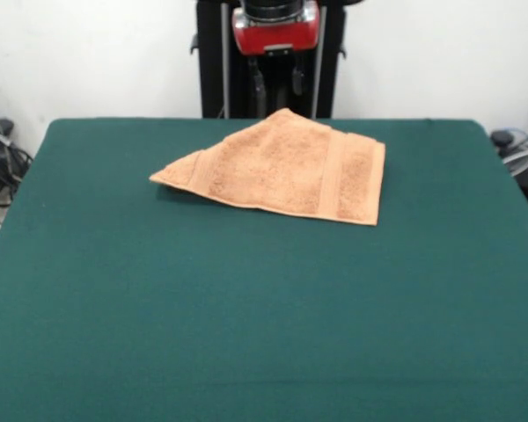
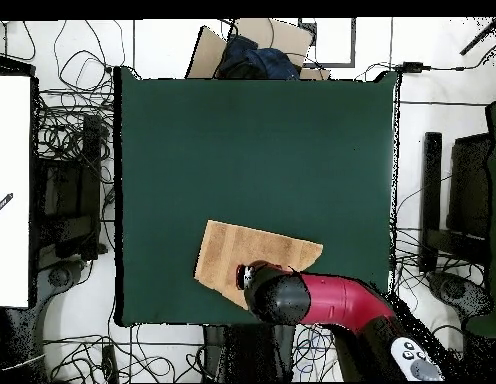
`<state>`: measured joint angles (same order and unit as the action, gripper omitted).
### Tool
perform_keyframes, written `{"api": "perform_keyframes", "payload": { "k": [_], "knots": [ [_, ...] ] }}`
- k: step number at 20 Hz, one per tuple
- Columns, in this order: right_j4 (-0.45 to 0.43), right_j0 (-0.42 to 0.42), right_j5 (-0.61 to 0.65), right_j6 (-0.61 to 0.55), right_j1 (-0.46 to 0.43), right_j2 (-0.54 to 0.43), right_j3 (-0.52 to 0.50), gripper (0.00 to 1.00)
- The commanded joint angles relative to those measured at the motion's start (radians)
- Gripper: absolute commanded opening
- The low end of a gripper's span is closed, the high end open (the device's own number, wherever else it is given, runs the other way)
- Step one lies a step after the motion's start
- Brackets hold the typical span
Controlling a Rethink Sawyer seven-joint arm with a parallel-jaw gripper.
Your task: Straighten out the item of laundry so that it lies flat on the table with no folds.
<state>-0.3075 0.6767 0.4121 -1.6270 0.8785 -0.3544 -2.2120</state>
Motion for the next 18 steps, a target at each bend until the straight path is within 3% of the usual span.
{"api": "perform_keyframes", "payload": {
  "k": [1,9,18],
  "knots": [
    [-0.022,0.028,0.160,0.110,0.027,-0.109,0.082,1.00],
    [-0.048,0.058,0.222,0.141,-0.012,-0.149,0.161,1.00],
    [-0.076,0.085,0.226,0.136,-0.037,-0.167,0.178,1.00]
  ]
}}
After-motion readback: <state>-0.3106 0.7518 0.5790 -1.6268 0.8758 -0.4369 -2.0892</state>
